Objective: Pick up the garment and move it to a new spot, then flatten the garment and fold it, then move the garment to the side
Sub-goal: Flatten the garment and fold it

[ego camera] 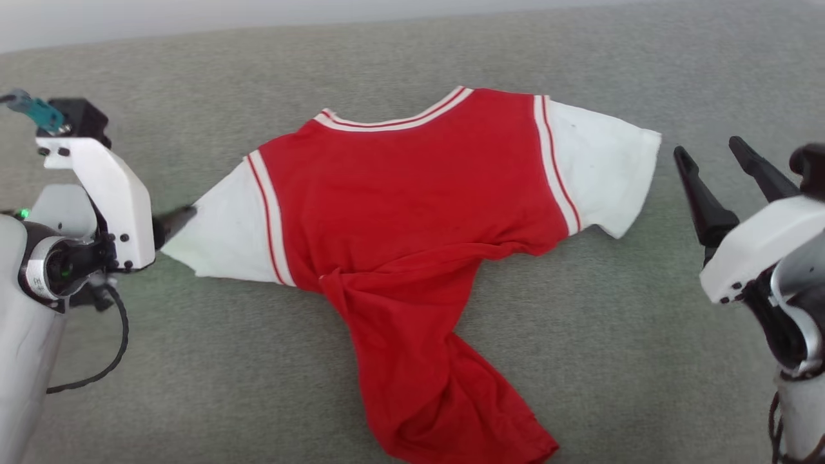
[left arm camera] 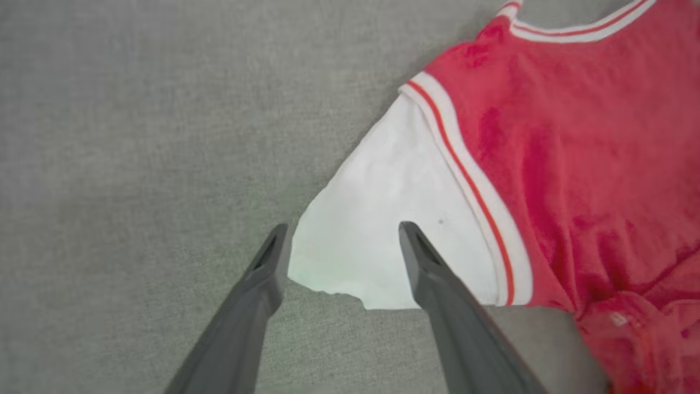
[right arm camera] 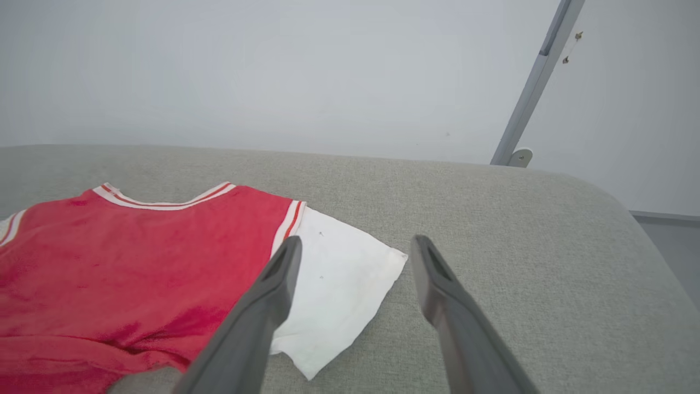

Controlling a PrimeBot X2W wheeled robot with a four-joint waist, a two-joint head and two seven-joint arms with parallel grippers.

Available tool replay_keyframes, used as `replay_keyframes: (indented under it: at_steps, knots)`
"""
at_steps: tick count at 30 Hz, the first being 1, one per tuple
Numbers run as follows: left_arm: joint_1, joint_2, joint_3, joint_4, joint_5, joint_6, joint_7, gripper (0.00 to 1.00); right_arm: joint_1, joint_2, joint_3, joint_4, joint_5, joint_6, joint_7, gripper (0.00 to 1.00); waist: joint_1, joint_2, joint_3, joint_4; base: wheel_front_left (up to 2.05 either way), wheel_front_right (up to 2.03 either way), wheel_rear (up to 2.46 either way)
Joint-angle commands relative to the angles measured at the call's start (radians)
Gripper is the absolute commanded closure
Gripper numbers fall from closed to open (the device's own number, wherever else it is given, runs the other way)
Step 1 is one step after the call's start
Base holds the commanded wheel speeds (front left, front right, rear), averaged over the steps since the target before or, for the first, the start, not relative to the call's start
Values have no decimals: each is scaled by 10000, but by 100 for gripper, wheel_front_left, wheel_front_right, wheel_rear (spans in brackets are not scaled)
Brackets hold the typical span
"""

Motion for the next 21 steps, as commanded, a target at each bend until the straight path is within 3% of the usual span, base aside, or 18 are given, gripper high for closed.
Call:
replay_keyframes:
  at_steps: [1,6,14,16,17,18,21]
  knots:
    - [-204,40,-146,375,71,360,615,0,311,311,-206,-342,-135,-1,-234,0,0,0,65,-238,0,0,0]
    - [-343,91,-396,868,159,871,1578,0,739,723,-434,-798,-250,-1,-237,0,0,0,157,-463,0,0,0]
    - [-665,-333,-599,1787,207,1224,1767,0,1065,1021,-608,-1082,22,0,491,0,0,0,566,-707,0,0,0]
    - [-688,-521,-719,2105,195,1114,1818,0,995,976,-599,-1005,64,0,784,0,0,0,666,-715,0,0,0]
    - [-718,-635,-764,2309,76,1065,1980,56,916,931,-564,-963,80,0,917,0,0,0,723,-702,0,0,0]
    - [-765,-709,-789,2428,85,1049,1923,100,837,942,-548,-873,157,0,1080,0,0,0,774,-682,0,0,0]
    - [-978,-932,-980,2744,174,837,1963,100,492,865,-507,-539,312,0,1600,0,0,0,918,-581,0,0,0]
